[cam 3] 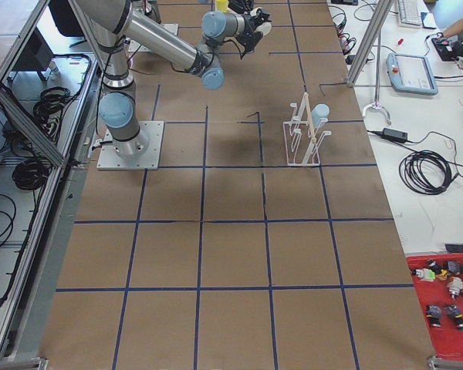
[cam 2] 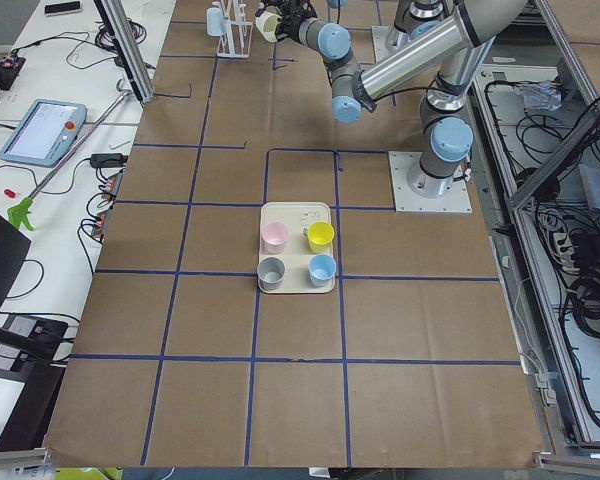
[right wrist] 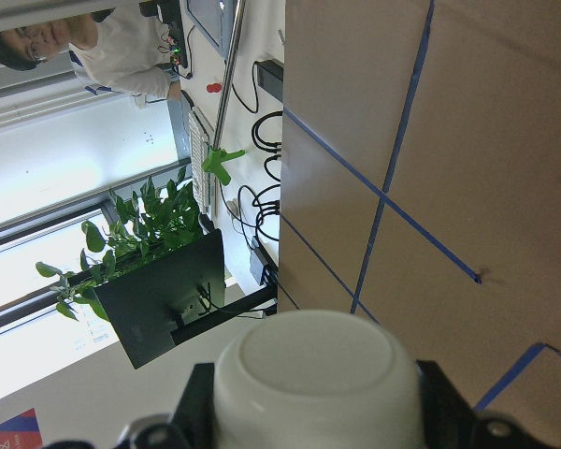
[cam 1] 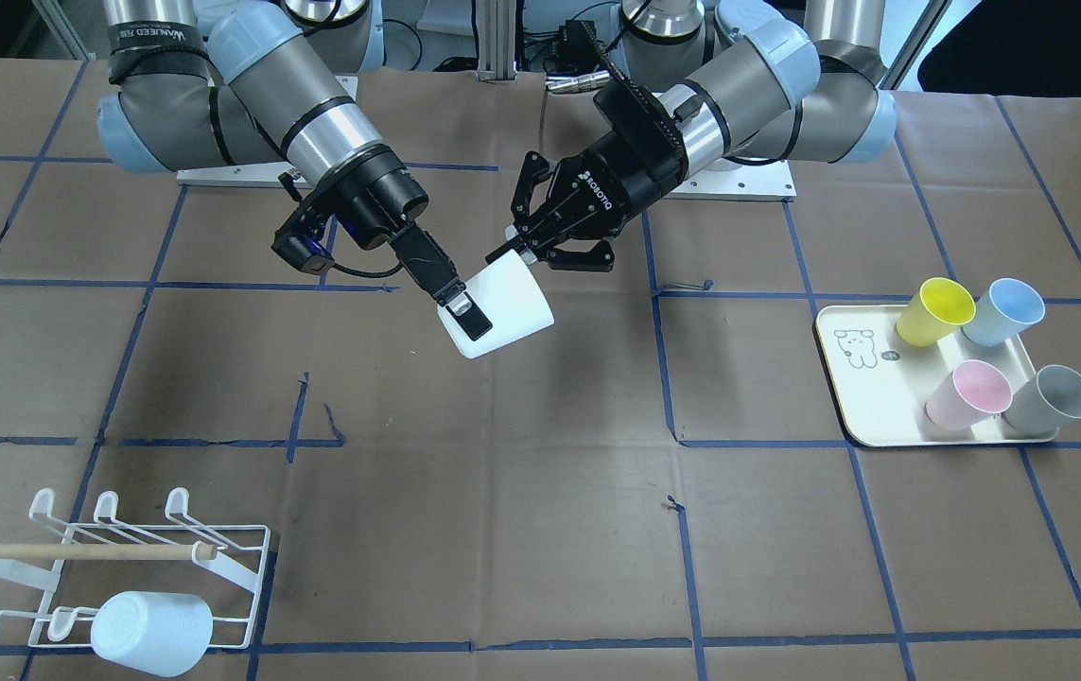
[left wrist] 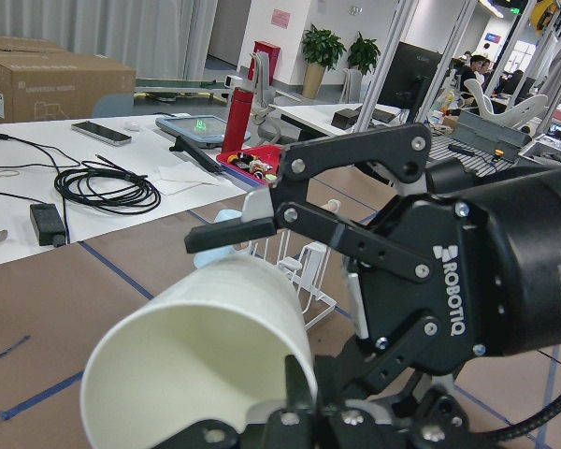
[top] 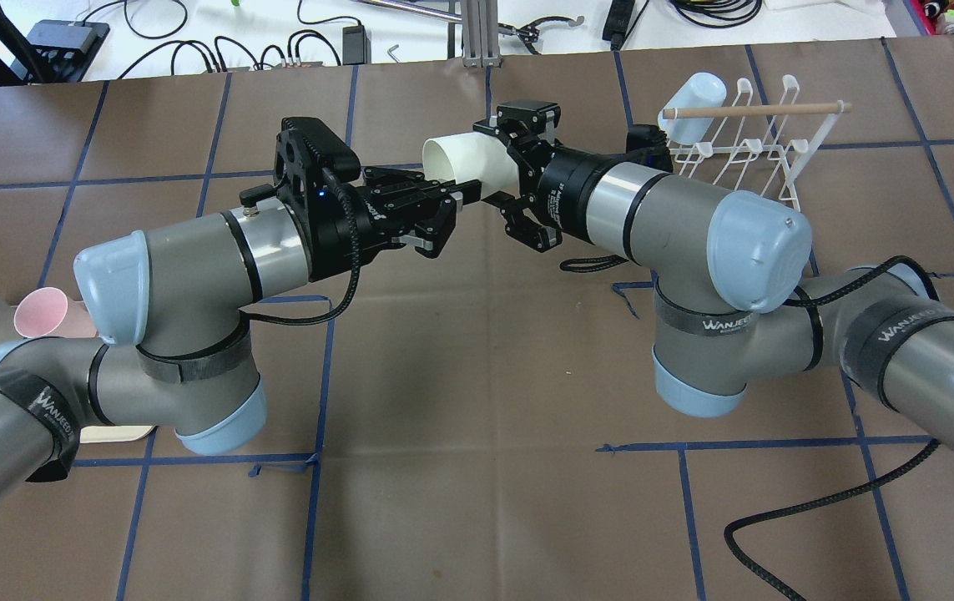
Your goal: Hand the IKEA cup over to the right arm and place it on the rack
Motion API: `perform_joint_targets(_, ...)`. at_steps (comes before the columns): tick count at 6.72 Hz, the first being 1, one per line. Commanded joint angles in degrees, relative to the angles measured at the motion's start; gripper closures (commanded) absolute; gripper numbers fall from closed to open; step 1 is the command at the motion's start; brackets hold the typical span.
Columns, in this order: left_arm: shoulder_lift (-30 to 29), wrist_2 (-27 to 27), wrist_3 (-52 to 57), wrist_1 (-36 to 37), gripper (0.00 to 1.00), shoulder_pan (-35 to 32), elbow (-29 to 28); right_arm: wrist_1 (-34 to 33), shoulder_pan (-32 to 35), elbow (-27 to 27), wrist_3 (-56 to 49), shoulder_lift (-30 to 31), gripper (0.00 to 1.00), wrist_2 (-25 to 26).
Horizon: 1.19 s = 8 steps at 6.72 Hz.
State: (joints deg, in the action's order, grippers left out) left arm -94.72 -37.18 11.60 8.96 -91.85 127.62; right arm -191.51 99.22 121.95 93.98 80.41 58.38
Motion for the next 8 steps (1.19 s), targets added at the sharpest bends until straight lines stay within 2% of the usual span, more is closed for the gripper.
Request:
perform_joint_targets(1, 0.15, 0.01, -0.09, 0.01, 0.96, 0.0, -0.01, 0.17, 0.01, -0.04, -0.2, 0.01, 0.51, -1.59)
perform_joint_targets(2, 0.41, -0.26, -0.96, 0.01, 0.69, 0.0, -0.09, 0.17, 0.01, -0.13, -0.2, 0.01, 0.55, -1.95)
perform_joint_targets(3, 0.41, 0.0, -4.01, 0.01, 0.26, 0.09, -0.62, 0.26, 0.01, -0.13, -0.2, 0.1, 0.58, -2.04)
perform_joint_targets(4, 0.32, 0.01, -4.83, 0.01, 0.08, 0.09, -0.62, 0.26, 0.01, -0.13, -0.28, 0.01, 0.59, -2.05)
perform_joint_targets(5, 0.24, -0.08, -4.92, 0.01, 0.01, 0.18, -0.62, 0.26, -0.08, -0.13, -0.29, 0.01, 0.61, -2.05)
perform_joint_targets(7, 0.67, -0.43, -4.83, 0.01, 0.01, 1.4, -0.36, 0.17, -0.17, -1.09, -0.98, -0.6, 0.68, -2.05)
perform_joint_targets(8, 1.11, -0.09, -4.83, 0.01, 0.01, 4.54, -0.27, 0.17, -0.95, -3.19, -1.08, -1.56, 0.77, -1.87)
